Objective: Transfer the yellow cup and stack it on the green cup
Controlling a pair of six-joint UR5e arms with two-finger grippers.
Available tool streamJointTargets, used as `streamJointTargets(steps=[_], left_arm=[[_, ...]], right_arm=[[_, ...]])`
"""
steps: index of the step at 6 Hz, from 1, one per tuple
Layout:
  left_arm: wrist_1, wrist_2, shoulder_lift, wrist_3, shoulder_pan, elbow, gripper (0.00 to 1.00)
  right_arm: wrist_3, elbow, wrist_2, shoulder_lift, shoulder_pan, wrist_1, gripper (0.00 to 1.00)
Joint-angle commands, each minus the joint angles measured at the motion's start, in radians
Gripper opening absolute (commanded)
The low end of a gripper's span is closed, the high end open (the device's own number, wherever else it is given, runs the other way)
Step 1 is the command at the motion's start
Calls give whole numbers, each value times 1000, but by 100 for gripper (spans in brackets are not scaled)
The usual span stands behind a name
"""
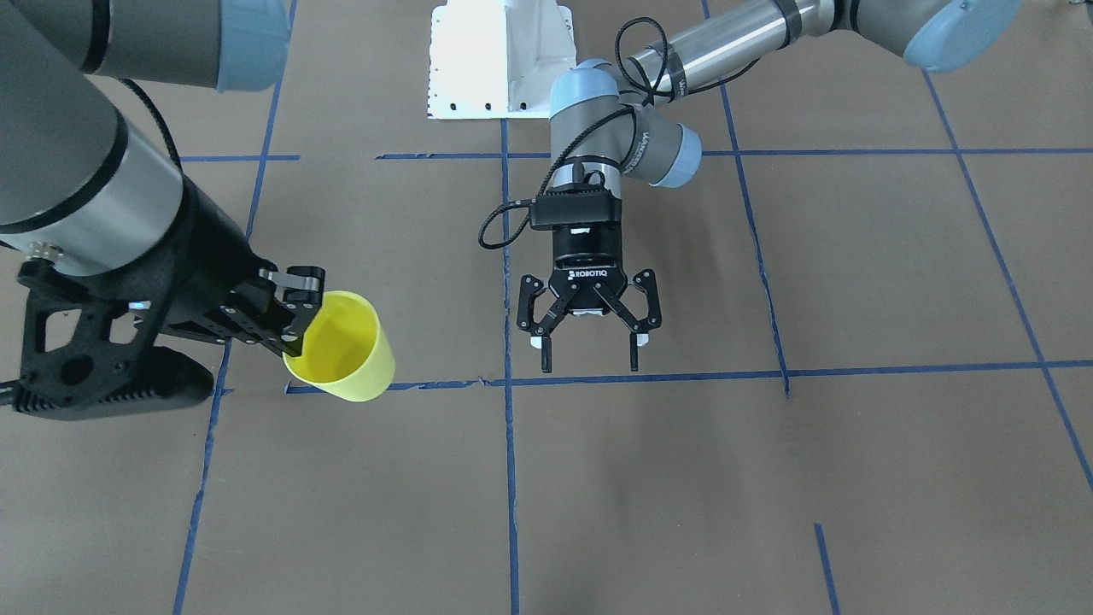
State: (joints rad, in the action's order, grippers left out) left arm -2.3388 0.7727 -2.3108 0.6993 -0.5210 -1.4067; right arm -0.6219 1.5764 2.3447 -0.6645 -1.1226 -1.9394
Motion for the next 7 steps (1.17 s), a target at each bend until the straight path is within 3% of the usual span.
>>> streamJointTargets(steps=[1,4,5,6,7], left_arm=[[10,237,18,-80,-103,-64,99],[19,558,129,-54,-197,-89,99],[117,677,143,-41,-223,-113,99],[275,757,143,-40,-240,-157,100],[317,893,143,-32,-273,-164,100]], right_arm=[[138,249,-19,-273,-32,0,0],[379,521,-51,-660,-51,14,0],[431,549,-50,-779,-62,99,0],[432,541,-50,-910,-62,266,0],[433,516,-47,-988,-62,377,0]])
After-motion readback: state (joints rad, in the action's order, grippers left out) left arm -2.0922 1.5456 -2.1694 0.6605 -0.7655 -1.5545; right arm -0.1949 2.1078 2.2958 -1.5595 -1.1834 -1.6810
